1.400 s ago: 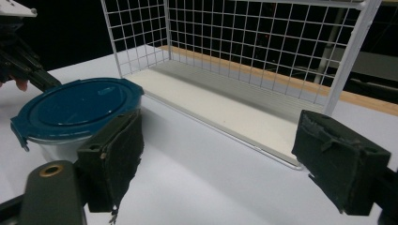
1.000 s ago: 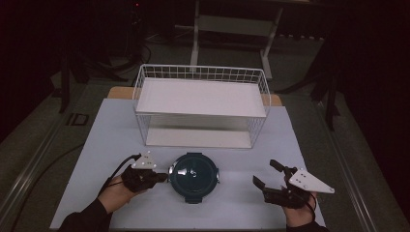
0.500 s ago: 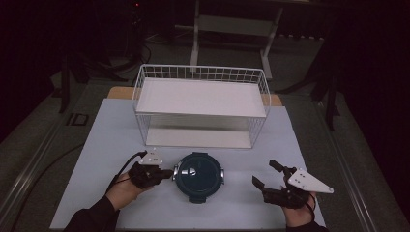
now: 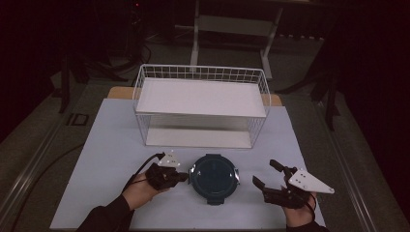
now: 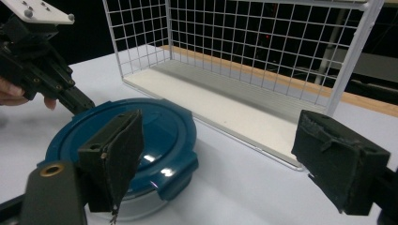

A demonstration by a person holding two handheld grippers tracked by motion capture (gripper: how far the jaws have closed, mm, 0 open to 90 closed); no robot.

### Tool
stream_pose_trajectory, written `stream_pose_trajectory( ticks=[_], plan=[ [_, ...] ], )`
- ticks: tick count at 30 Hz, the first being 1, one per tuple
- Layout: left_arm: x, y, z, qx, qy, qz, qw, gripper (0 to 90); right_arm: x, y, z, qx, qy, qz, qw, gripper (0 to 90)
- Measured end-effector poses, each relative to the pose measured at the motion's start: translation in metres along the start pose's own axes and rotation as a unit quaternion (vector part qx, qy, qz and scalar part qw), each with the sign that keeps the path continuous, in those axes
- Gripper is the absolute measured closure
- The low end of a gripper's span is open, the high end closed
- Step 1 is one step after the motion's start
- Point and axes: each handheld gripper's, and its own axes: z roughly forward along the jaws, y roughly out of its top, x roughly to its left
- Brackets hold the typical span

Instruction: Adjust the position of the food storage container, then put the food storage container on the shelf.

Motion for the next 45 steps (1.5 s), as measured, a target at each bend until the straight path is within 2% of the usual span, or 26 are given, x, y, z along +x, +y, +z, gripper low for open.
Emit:
stream_pose_trajectory(
  ticks=[5, 16, 23, 26, 27, 28, 31, 32, 33, 35, 37, 39, 42, 45],
  plan=[
    [-0.003, 0.006, 0.007, 0.0, -0.009, 0.002, 1.0, 89.9, 0.001, 0.0, 0.0, 0.001, 0.0, -0.002, 1.0, 16.6],
    [-0.009, 0.018, 0.022, -0.002, -0.014, 0.012, 0.9998, 89.9, 0.002, 0.0, 0.001, 0.002, 0.001, -0.003, 1.0, 16.6],
    [-0.01, 0.019, 0.026, -0.01, -0.017, 0.011, 0.9998, 89.9, 0.002, 0.0, 0.001, 0.003, 0.003, -0.003, 1.0, 16.6],
    [-0.01, 0.02, 0.025, -0.007, -0.013, 0.018, 0.9997, 89.0, 0.002, 0.0, 0.001, 0.003, 0.002, -0.003, 1.0, 16.6],
    [-0.01, 0.02, 0.023, -0.008, -0.011, 0.019, 0.9997, 78.2, 0.002, 0.0, 0.0, 0.003, 0.001, -0.002, 1.0, 16.6],
    [-0.009, 0.02, 0.021, -0.01, -0.007, 0.021, 0.9997, 78.2, 0.002, 0.0, 0.0, 0.003, 0.001, -0.002, 1.0, 16.6],
    [-0.008, 0.02, 0.014, -0.027, -0.007, 0.009, 0.9996, 57.6, 0.002, 0.0, 0.0, 0.002, 0.001, -0.003, 1.0, 16.6],
    [-0.008, 0.02, 0.01, -0.036, -0.014, -0.006, 0.9992, 52.2, 0.002, 0.0, 0.0, 0.003, 0.001, -0.003, 1.0, 16.6],
    [-0.008, 0.02, 0.008, -0.04, -0.016, -0.01, 0.999, 39.3, 0.002, 0.0, 0.0, 0.002, 0.002, -0.002, 1.0, 16.5],
    [-0.008, 0.021, 0.003, -0.047, -0.028, -0.014, 0.9984, 25.0, 0.003, 0.0, 0.0, 0.002, 0.002, -0.003, 1.0, 16.5],
    [-0.009, 0.022, -0.001, -0.057, -0.045, -0.019, 0.9972, 15.0, 0.004, 0.001, 0.0, 0.001, 0.002, -0.003, 1.0, 16.5],
    [-0.01, 0.023, -0.005, -0.065, -0.034, -0.026, 0.997, 13.0, 0.004, 0.001, 0.0, 0.0, 0.001, -0.003, 1.0, 16.5],
    [-0.012, 0.027, -0.006, -0.063, -0.04, -0.035, 0.9966, 1.9, 0.006, 0.002, 0.0, -0.005, 0.002, -0.002, 1.0, 16.5],
    [-0.012, 0.031, -0.006, -0.065, -0.036, -0.046, 0.9961, 1.7, 0.008, 0.004, -0.001, -0.012, -0.004, -0.006, 0.9999, 16.5]
  ],
)
